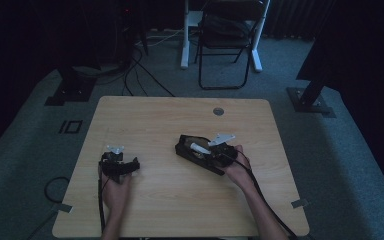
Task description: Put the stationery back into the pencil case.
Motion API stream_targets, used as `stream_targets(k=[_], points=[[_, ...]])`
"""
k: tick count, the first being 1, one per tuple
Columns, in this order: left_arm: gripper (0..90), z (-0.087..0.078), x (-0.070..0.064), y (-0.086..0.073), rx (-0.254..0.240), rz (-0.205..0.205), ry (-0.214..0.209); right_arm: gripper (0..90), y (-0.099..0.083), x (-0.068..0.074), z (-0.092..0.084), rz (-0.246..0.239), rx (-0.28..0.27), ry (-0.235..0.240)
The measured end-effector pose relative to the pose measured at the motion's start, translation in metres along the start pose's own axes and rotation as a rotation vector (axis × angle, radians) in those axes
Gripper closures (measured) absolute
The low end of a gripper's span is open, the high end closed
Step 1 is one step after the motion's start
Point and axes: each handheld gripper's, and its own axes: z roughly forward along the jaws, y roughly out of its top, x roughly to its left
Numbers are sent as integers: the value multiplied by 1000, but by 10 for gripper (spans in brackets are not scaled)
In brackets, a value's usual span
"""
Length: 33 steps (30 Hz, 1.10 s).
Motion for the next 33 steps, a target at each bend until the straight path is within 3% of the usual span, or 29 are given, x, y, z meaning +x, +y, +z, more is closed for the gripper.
stream_targets(k=[6, 21, 27, 33], points=[[83, 0, 0, 0, 0, 0, 0, 572, 1, 2, -4, -7, -14, -10], [83, 0, 0, 0, 0, 0, 0, 514, 8, 9, -32, -20, -131, -35], [83, 0, 0, 0, 0, 1, 0, 488, 8, 11, -45, -8, -170, -53], [83, 0, 0, 0, 0, 0, 0, 483, 1, 3, -56, 16, -185, -71]])
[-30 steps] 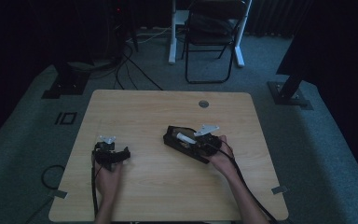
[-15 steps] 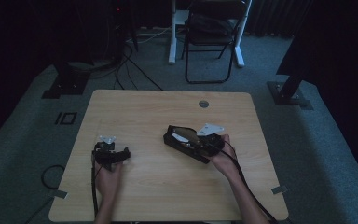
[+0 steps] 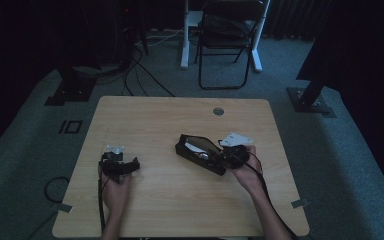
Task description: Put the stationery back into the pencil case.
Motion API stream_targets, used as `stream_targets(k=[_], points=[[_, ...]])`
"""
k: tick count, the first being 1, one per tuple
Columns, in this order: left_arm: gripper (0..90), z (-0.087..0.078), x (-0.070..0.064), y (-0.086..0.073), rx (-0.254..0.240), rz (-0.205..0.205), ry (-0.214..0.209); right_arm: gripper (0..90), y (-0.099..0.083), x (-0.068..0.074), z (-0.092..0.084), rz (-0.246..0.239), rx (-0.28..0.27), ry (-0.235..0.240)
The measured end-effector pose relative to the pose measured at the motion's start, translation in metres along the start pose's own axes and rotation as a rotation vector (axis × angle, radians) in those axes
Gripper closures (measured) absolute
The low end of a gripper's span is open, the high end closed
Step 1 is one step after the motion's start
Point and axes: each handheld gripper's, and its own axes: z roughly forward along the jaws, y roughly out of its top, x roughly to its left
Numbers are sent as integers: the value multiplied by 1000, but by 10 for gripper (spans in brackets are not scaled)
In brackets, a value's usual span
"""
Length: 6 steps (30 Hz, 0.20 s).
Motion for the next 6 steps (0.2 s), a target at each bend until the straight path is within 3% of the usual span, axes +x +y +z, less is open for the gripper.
stream_targets(k=[6], points=[[83, 0, 0, 0, 0, 0, 0, 478, -9, -11, -6, 29, -3, -26]])
